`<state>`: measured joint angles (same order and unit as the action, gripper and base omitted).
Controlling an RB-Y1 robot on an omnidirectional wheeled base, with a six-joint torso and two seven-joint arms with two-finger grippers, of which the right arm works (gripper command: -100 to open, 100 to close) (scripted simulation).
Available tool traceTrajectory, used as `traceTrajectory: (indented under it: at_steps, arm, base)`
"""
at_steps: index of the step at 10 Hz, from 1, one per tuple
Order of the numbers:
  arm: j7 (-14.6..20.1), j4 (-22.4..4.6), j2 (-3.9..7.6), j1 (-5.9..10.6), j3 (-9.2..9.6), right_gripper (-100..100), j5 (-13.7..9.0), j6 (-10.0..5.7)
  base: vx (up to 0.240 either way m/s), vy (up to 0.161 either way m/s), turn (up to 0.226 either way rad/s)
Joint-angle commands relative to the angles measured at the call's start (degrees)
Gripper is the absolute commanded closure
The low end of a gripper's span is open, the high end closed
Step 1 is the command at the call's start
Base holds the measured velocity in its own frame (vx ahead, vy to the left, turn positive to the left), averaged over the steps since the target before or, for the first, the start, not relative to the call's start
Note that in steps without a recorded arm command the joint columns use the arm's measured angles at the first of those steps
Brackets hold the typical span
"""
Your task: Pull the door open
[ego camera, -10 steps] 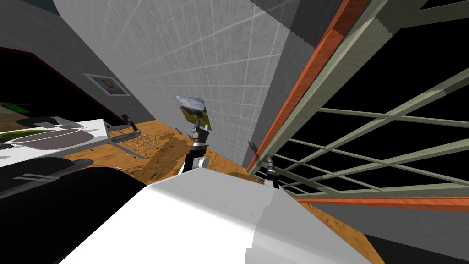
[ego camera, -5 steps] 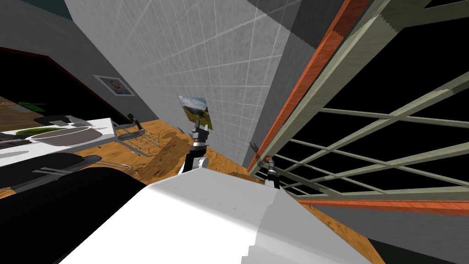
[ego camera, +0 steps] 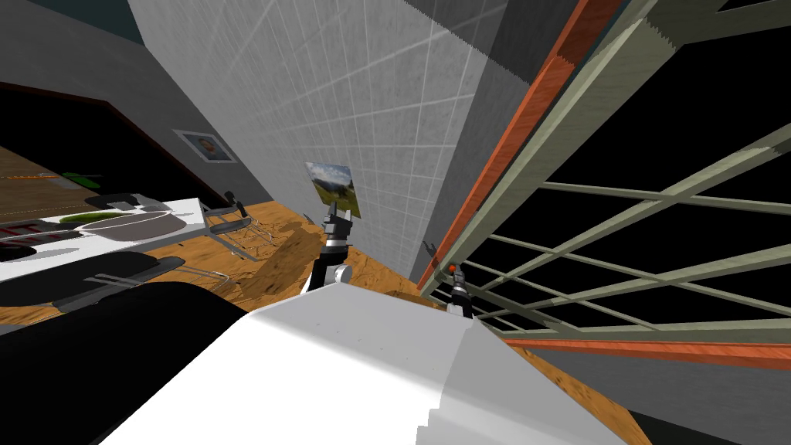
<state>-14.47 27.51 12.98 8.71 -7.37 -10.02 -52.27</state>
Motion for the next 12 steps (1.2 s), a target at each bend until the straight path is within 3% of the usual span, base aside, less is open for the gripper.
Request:
traceTrajectory:
  at_steps: [1, 3, 5, 12]
  arm:
    - [2.86, 1.57, -1.0, -0.74, 1.18, 100, -0.35, 1.04]
    - [5.33, 1.71, -0.85, -0.9, 1.47, 100, -1.03, 1.03]
    - [5.53, 1.71, -0.85, -0.9, 1.47, 100, -1.03, 1.03]
    - [15.04, 2.28, -0.25, -1.55, 2.62, 100, -3.78, 0.99]
  base:
    - [-0.026, -0.005, 0.074]
    - [-0.03, -0.011, 0.05]
    - [-0.02, -0.006, 0.006]
    - [-0.028, -0.011, 0.051]
